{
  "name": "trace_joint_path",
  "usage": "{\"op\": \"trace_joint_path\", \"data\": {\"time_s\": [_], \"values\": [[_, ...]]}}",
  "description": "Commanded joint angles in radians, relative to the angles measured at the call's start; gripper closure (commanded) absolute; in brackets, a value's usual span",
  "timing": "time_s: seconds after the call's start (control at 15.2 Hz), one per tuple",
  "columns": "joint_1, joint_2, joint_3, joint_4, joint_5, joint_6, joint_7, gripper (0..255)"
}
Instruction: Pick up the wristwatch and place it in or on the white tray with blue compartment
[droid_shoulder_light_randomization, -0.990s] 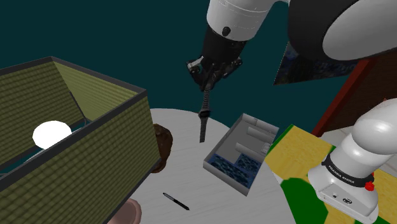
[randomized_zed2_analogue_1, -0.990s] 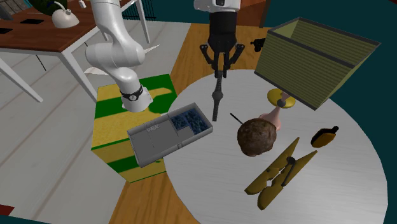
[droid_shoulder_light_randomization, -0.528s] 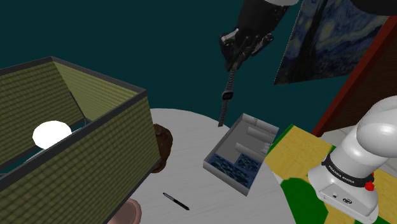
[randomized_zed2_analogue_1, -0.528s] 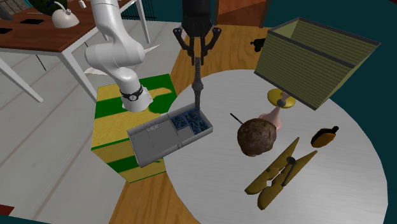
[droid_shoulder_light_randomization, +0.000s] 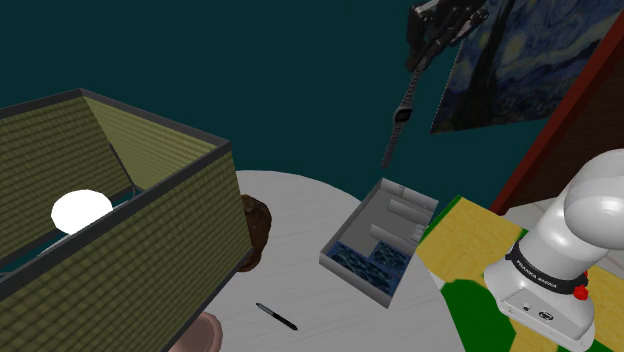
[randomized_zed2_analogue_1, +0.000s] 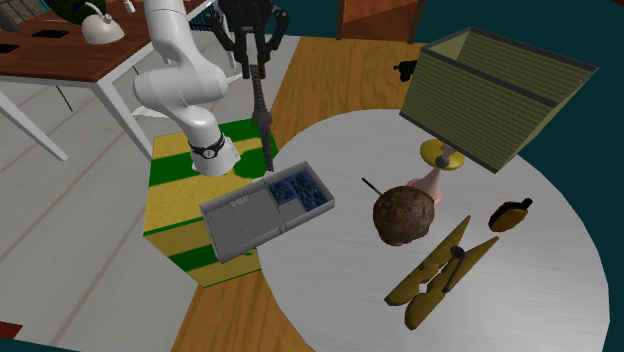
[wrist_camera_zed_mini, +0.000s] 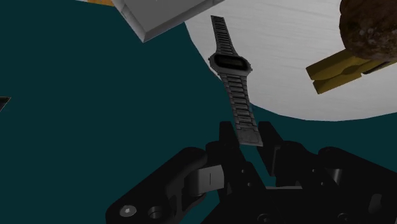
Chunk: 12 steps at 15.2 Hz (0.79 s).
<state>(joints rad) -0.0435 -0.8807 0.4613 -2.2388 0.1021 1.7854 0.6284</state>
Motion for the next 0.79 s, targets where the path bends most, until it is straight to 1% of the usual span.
{"op": "trace_joint_path", "data": {"time_s": [0.0, 0.07, 0.73], "values": [[0.008, -0.034, -0.049, -0.001, -0.012, -0.037, -0.038, 255], [0.010, -0.048, -0.076, 0.002, -0.022, -0.055, -0.059, 255], [0.035, -0.104, -0.054, -0.162, 0.002, 0.051, -0.044, 255]]}}
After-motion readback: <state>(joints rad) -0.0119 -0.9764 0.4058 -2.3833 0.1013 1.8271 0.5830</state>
